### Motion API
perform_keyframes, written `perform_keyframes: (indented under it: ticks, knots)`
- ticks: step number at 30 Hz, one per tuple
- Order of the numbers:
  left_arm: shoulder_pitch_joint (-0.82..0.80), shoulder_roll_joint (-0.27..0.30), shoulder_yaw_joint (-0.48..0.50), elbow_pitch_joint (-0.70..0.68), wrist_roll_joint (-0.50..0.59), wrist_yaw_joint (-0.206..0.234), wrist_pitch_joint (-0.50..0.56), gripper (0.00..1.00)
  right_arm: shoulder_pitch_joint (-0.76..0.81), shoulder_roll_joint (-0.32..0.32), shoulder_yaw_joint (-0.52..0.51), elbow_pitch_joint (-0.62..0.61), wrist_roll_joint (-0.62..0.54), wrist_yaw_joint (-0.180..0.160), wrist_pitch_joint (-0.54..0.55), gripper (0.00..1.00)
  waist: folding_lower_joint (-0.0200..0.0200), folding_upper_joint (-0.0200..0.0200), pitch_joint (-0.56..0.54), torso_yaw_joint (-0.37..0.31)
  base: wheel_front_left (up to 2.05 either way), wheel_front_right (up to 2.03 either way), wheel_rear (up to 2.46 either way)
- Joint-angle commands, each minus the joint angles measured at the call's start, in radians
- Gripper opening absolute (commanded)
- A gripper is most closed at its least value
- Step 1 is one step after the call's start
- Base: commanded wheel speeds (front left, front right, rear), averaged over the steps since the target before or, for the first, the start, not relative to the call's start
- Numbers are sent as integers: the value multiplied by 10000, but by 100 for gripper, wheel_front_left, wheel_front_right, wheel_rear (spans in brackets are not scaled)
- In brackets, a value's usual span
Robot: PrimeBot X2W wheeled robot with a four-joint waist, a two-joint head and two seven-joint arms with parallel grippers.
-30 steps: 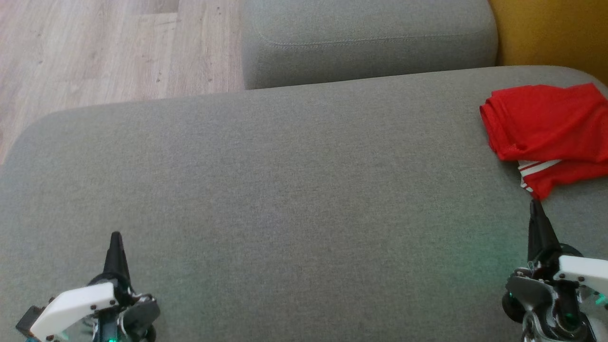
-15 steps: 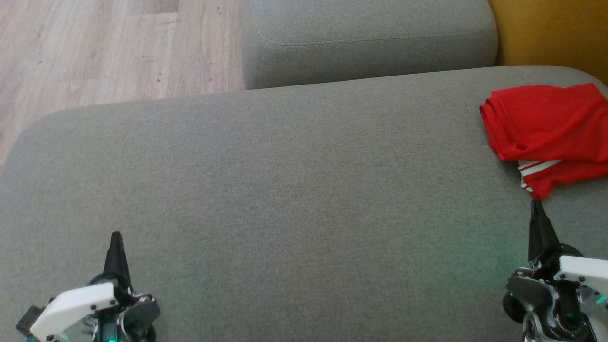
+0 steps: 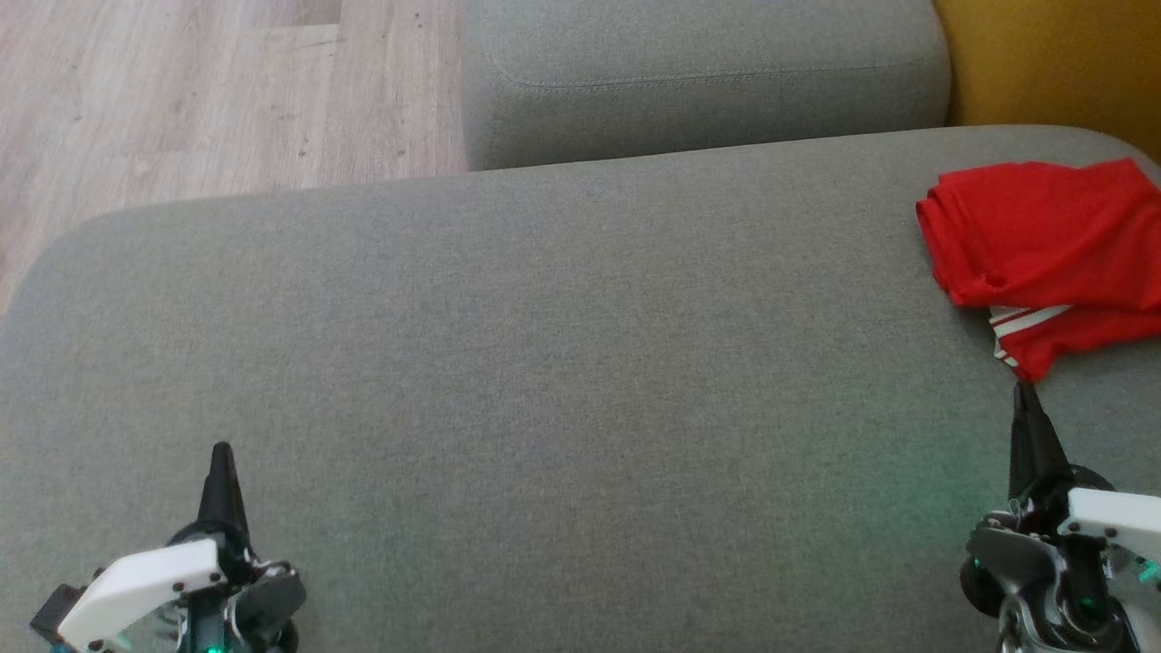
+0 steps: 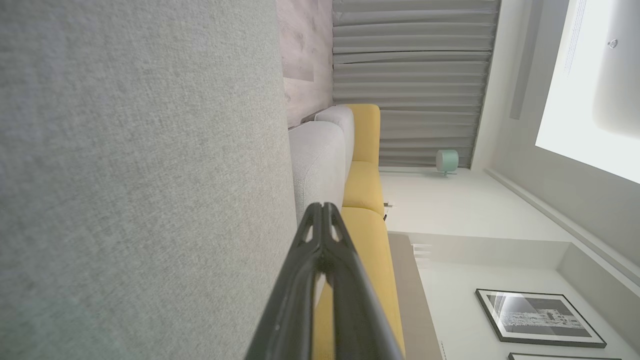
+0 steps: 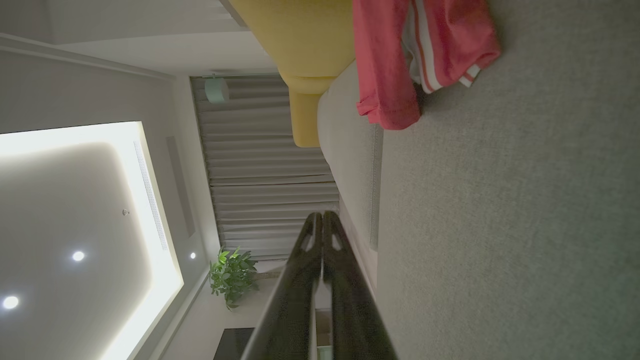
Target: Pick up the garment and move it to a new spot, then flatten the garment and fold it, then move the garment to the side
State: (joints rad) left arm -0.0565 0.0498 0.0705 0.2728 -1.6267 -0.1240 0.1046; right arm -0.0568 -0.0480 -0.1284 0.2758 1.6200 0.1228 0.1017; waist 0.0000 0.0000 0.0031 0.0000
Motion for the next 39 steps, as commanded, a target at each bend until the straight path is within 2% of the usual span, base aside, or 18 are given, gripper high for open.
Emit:
perform_keyframes:
  ticks: [1, 39]
  knots:
    - [-511, 41, 391, -278, 147, -67, 52, 0, -506, -64, 196, -313, -73, 79, 75, 0, 0, 0, 0, 0, 0, 0, 0]
    - [-513, 25, 415, -278, 166, -67, 71, 0, -509, -45, 169, -312, -95, 79, 96, 0, 0, 0, 0, 0, 0, 0, 0]
